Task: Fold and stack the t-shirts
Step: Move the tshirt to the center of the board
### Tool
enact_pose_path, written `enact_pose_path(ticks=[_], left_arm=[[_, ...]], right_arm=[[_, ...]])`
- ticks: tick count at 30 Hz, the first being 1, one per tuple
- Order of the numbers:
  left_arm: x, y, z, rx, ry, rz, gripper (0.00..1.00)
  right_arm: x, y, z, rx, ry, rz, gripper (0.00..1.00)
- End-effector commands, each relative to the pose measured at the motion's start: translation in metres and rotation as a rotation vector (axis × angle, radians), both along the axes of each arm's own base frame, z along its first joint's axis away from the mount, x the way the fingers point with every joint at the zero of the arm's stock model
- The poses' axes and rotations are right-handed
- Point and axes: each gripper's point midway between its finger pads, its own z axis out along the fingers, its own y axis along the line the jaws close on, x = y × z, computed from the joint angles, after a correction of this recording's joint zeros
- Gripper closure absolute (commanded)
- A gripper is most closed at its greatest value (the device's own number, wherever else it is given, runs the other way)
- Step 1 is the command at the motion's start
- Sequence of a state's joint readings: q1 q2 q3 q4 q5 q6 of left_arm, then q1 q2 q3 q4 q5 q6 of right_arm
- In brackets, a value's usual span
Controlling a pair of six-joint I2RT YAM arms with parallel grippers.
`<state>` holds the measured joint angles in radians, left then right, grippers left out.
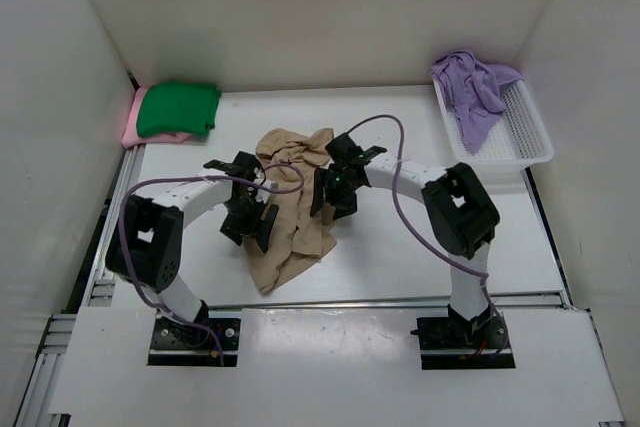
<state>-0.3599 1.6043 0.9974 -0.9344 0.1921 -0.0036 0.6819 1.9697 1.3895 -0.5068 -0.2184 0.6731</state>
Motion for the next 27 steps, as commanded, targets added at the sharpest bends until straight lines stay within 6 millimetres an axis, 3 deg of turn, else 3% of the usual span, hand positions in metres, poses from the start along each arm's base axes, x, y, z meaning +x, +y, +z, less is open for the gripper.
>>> enact_pose_path(ticks=[1,2,3,4,6,7,10,11,13,14,15,17,18,19,21,22,23,24,26,27], left_arm=[[-0.001,-0.013,-0.011,-0.041,0.049,-0.02,0.23],[-0.002,-0.013,-0.015,-0.036,0.064,-0.019,0.31],[-0.007,-0.011,-0.018,-0.017,0.086,-0.027,0.46],[-0.009,-0.011,-0.024,-0.008,0.109,-0.027,0.56],[-0.007,-0.009,-0.021,0.01,0.113,-0.026,0.82],[-0.003,-0.001,-0.02,0.041,0.104,-0.012,0.9],[0.025,0.022,-0.005,0.127,0.01,0.036,0.9],[0.037,0.037,0.001,0.155,-0.025,0.086,0.9],[0.065,0.06,0.019,0.215,-0.124,0.15,0.9],[0.085,0.089,0.031,0.303,-0.207,0.218,0.9],[0.104,0.101,0.045,0.335,-0.272,0.258,0.9],[0.122,0.133,0.067,0.416,-0.343,0.341,0.9],[0.138,0.131,0.084,0.401,-0.399,0.355,0.9],[0.138,0.133,0.093,0.389,-0.403,0.363,0.9],[0.126,0.107,0.093,0.287,-0.338,0.31,0.81],[0.121,0.097,0.092,0.266,-0.317,0.285,0.67],[0.113,0.09,0.086,0.259,-0.29,0.26,0.35],[0.104,0.082,0.08,0.269,-0.273,0.223,0.25],[0.104,0.076,0.078,0.282,-0.307,0.201,0.18],[0.105,0.072,0.088,0.274,-0.355,0.196,0.12]], right_arm=[[-0.005,0.021,0.002,0.058,0.036,0.032,0.31],[-0.009,0.023,0.004,0.075,0.05,0.042,0.36],[-0.013,0.025,-0.003,0.07,0.062,0.043,0.43],[-0.015,0.026,-0.004,0.08,0.069,0.049,0.62],[-0.02,0.022,-0.003,0.078,0.073,0.049,0.83],[-0.018,0.017,-0.002,0.072,0.066,0.036,0.98],[-0.014,-0.009,0.012,0.061,0.02,-0.019,1.0],[-0.004,-0.025,0.031,0.066,-0.041,-0.066,1.0],[-0.01,-0.055,0.031,0.039,-0.042,-0.119,1.0],[-0.002,-0.072,0.052,0.07,-0.088,-0.171,1.0],[-0.003,-0.087,0.054,0.059,-0.092,-0.204,1.0],[-0.006,-0.122,0.06,0.053,-0.115,-0.261,1.0],[-0.01,-0.133,0.059,0.044,-0.117,-0.271,1.0],[-0.009,-0.146,0.064,0.05,-0.139,-0.302,1.0],[-0.021,-0.15,0.054,0.054,-0.109,-0.281,1.0],[-0.023,-0.149,0.055,0.058,-0.115,-0.253,1.0],[-0.025,-0.146,0.055,0.057,-0.119,-0.233,0.98],[-0.024,-0.141,0.055,0.057,-0.117,-0.219,0.96],[-0.03,-0.132,0.048,0.032,-0.1,-0.183,0.92],[-0.031,-0.13,0.048,0.024,-0.104,-0.173,0.88]])
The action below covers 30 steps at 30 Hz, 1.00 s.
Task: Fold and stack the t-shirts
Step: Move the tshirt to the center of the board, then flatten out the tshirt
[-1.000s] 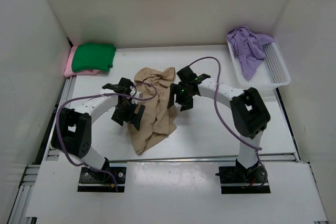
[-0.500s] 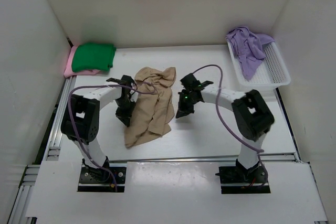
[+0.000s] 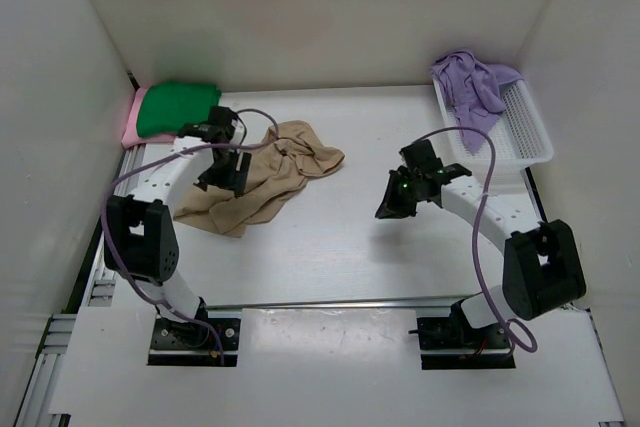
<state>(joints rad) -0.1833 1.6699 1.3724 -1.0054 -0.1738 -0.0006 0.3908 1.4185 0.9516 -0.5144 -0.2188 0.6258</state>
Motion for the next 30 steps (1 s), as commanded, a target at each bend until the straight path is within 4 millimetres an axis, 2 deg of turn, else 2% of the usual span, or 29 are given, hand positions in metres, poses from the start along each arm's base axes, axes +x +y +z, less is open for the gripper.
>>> enact_pose_path(ticks=[1,3,4,5,6,7,8,11,13,15,18,20,23,24,26,28,30], left_arm=[[-0.022,-0.024,0.011,-0.002,-0.035,-0.09,0.11],[-0.02,-0.032,0.023,0.026,-0.139,-0.123,0.08],[-0.032,-0.042,0.011,0.051,-0.126,-0.169,0.07],[-0.036,-0.044,0.007,0.067,-0.133,-0.184,0.04],[-0.035,-0.042,0.001,0.098,-0.15,-0.185,0.04],[-0.044,-0.041,-0.012,0.13,-0.127,-0.2,0.04],[-0.043,-0.037,-0.022,0.16,-0.112,-0.194,0.04],[-0.033,-0.024,-0.045,0.264,-0.093,-0.167,0.07],[-0.024,-0.012,-0.05,0.366,-0.086,-0.143,0.09],[-0.013,-0.011,-0.045,0.395,-0.106,-0.13,0.09],[-0.012,-0.016,-0.048,0.37,-0.098,-0.138,0.11],[-0.022,-0.017,-0.06,0.354,-0.047,-0.157,0.26],[-0.039,-0.014,-0.072,0.339,0.034,-0.171,0.61],[-0.039,-0.015,-0.073,0.329,0.037,-0.174,0.89],[-0.047,-0.015,-0.071,0.318,0.063,-0.182,0.9],[-0.037,-0.022,-0.054,0.295,0.026,-0.178,0.9],[-0.04,-0.031,-0.036,0.239,0.044,-0.194,0.9]], right_arm=[[-0.012,0.016,-0.006,-0.028,0.016,0.084,0.84],[-0.014,0.021,-0.009,-0.026,0.024,0.092,0.73],[-0.017,0.025,-0.012,-0.028,0.037,0.098,0.73],[-0.018,0.025,-0.015,-0.032,0.047,0.098,0.71],[-0.018,0.028,-0.018,-0.04,0.043,0.106,0.71],[-0.017,0.031,-0.015,-0.036,0.035,0.115,0.71],[-0.02,0.034,-0.017,-0.037,0.047,0.117,0.71],[-0.022,0.036,-0.02,-0.042,0.055,0.126,0.71],[-0.023,0.037,-0.021,-0.049,0.051,0.131,0.71],[-0.023,0.037,-0.018,-0.045,0.043,0.131,0.69],[-0.021,0.036,-0.016,-0.046,0.035,0.118,0.69],[-0.022,0.033,-0.019,-0.059,0.039,0.113,0.69],[-0.026,0.03,-0.023,-0.071,0.043,0.109,0.69],[-0.026,0.03,-0.02,-0.066,0.035,0.108,0.69],[-0.024,0.029,-0.018,-0.068,0.022,0.104,0.69],[-0.024,0.029,-0.018,-0.068,0.022,0.104,0.69],[-0.025,0.028,-0.016,-0.072,0.029,0.104,0.69]])
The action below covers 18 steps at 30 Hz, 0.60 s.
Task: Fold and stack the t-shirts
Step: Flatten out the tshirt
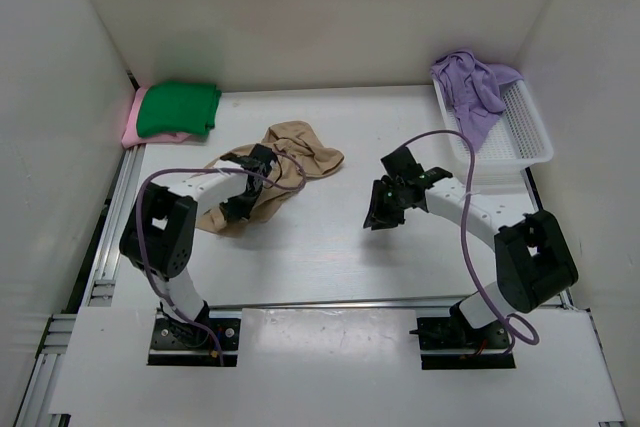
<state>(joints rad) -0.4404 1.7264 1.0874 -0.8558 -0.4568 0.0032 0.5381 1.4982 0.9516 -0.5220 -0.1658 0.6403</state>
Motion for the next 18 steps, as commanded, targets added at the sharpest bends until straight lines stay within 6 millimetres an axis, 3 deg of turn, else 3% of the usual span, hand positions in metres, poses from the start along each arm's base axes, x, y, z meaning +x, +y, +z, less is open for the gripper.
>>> enact_pose_path(ticks=[1,2,3,4,5,6,7,9,10,11,12,13,14,15,16,18], left_arm=[[0.023,-0.026,0.058,-0.143,-0.082,-0.009,0.9],[0.026,-0.036,0.075,-0.197,-0.092,-0.02,0.9],[0.017,-0.054,0.085,-0.299,-0.031,-0.042,0.9],[0.03,-0.078,0.119,-0.394,-0.087,-0.087,0.9],[0.03,-0.096,0.138,-0.462,-0.095,-0.124,0.9],[0.019,-0.132,0.15,-0.563,-0.045,-0.205,0.9],[0.017,-0.156,0.182,-0.634,-0.06,-0.266,0.9],[-0.007,-0.21,0.199,-0.784,0.049,-0.392,0.9],[-0.027,-0.246,0.221,-0.854,0.063,-0.507,0.83],[-0.041,-0.266,0.226,-0.896,0.099,-0.565,0.66],[-0.061,-0.289,0.224,-0.956,0.183,-0.622,0.42],[-0.076,-0.303,0.226,-0.982,0.222,-0.666,0.07],[-0.1,-0.318,0.223,-0.988,0.279,-0.722,0.0],[-0.106,-0.325,0.22,-0.987,0.29,-0.744,0.0],[-0.108,-0.328,0.215,-0.968,0.293,-0.748,0.0],[-0.103,-0.324,0.207,-0.931,0.278,-0.731,0.0]], right_arm=[[0.006,0.002,0.018,0.018,-0.053,-0.005,0.69],[0.005,-0.001,0.02,0.01,-0.056,-0.009,0.69],[0.007,-0.002,0.021,-0.002,-0.06,-0.015,0.69],[0.008,-0.003,0.027,-0.003,-0.077,-0.021,0.69],[0.007,-0.006,0.033,-0.005,-0.089,-0.025,0.69],[0.011,-0.014,0.036,-0.02,-0.107,-0.053,0.69],[0.015,-0.027,0.041,-0.027,-0.125,-0.102,0.69],[0.014,-0.048,0.043,-0.053,-0.11,-0.204,0.69],[0.017,-0.068,0.045,-0.059,-0.116,-0.284,0.69],[0.017,-0.079,0.045,-0.062,-0.109,-0.342,0.69],[0.014,-0.092,0.043,-0.079,-0.098,-0.386,0.69],[0.015,-0.109,0.047,-0.081,-0.114,-0.446,0.68],[0.011,-0.118,0.043,-0.093,-0.099,-0.485,0.64],[0.006,-0.127,0.044,-0.112,-0.09,-0.512,0.6],[0.004,-0.144,0.043,-0.151,-0.102,-0.562,0.53],[-0.005,-0.161,0.04,-0.195,-0.101,-0.612,0.51]])
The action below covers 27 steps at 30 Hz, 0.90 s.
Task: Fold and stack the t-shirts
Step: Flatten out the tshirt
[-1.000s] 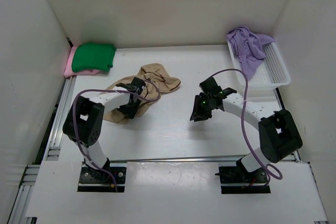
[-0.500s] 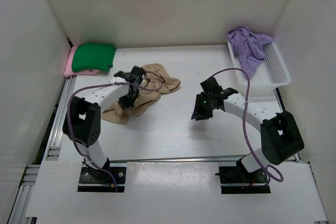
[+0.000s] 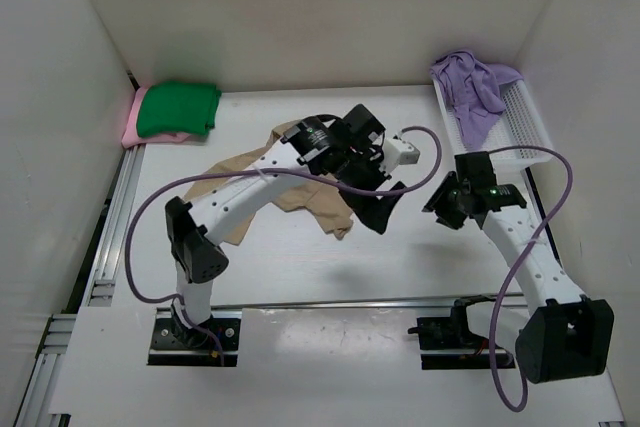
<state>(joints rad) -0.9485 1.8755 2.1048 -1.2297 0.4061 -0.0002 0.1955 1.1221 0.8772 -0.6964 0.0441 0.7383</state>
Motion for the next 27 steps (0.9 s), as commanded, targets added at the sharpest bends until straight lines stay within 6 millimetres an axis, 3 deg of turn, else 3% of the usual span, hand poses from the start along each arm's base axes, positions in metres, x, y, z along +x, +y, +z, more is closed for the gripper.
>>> enact_pose_path(ticks=[1,3,4,5,6,7,8,9,11,12,13,14,15,18,21,23,24,25,27], left_arm=[[0.002,0.025,-0.009,0.057,0.069,0.036,0.0],[0.033,0.054,-0.02,0.083,0.041,0.15,0.0],[0.047,0.076,-0.011,0.089,-0.035,0.225,0.0],[0.067,0.103,-0.035,0.138,-0.05,0.316,0.0],[0.076,0.122,-0.044,0.172,-0.09,0.376,0.04],[0.089,0.155,-0.043,0.236,-0.202,0.483,0.07],[0.097,0.18,-0.055,0.294,-0.227,0.553,0.1],[0.088,0.206,-0.092,0.396,-0.205,0.581,0.14],[0.085,0.253,-0.111,0.502,-0.253,0.683,0.15],[0.066,0.275,-0.145,0.589,-0.209,0.683,0.13],[0.066,0.283,-0.155,0.594,-0.221,0.706,0.1],[0.063,0.294,-0.161,0.597,-0.225,0.736,0.05],[0.051,0.301,-0.179,0.626,-0.202,0.725,0.03],[0.057,0.3,-0.188,0.591,-0.229,0.749,0.0],[0.07,0.298,-0.201,0.602,-0.23,0.761,0.0],[0.078,0.307,-0.209,0.648,-0.234,0.79,0.0],[0.08,0.315,-0.222,0.694,-0.209,0.799,0.02],[0.086,0.317,-0.225,0.704,-0.211,0.815,0.03],[0.087,0.327,-0.237,0.746,-0.168,0.83,0.09]], right_arm=[[-0.028,-0.028,-0.016,-0.082,0.079,-0.094,0.51],[-0.03,-0.026,-0.019,-0.062,0.066,-0.061,0.49],[-0.027,-0.019,-0.025,-0.031,0.049,-0.032,0.49],[-0.025,-0.011,-0.026,0.005,0.036,0.001,0.48],[-0.017,0.003,-0.025,0.044,-0.004,0.053,0.48],[-0.017,0.018,-0.024,0.1,-0.007,0.103,0.46],[-0.015,0.025,-0.025,0.112,-0.011,0.129,0.45],[-0.014,0.037,-0.031,0.109,0.011,0.172,0.43],[-0.001,0.053,-0.032,0.064,0.034,0.226,0.43],[0.005,0.06,-0.032,0.056,0.039,0.254,0.43],[0.011,0.067,-0.031,0.048,0.043,0.283,0.43],[0.015,0.078,-0.043,0.036,0.093,0.31,0.43],[0.031,0.089,-0.032,0.037,0.06,0.334,0.43],[0.046,0.109,-0.049,0.042,0.123,0.368,0.45],[0.065,0.129,-0.059,0.043,0.147,0.395,0.5],[0.07,0.146,-0.066,0.038,0.157,0.428,0.52],[0.071,0.151,-0.068,0.036,0.162,0.437,0.52],[0.068,0.157,-0.079,0.027,0.189,0.454,0.52],[0.07,0.166,-0.084,0.032,0.198,0.471,0.52]])
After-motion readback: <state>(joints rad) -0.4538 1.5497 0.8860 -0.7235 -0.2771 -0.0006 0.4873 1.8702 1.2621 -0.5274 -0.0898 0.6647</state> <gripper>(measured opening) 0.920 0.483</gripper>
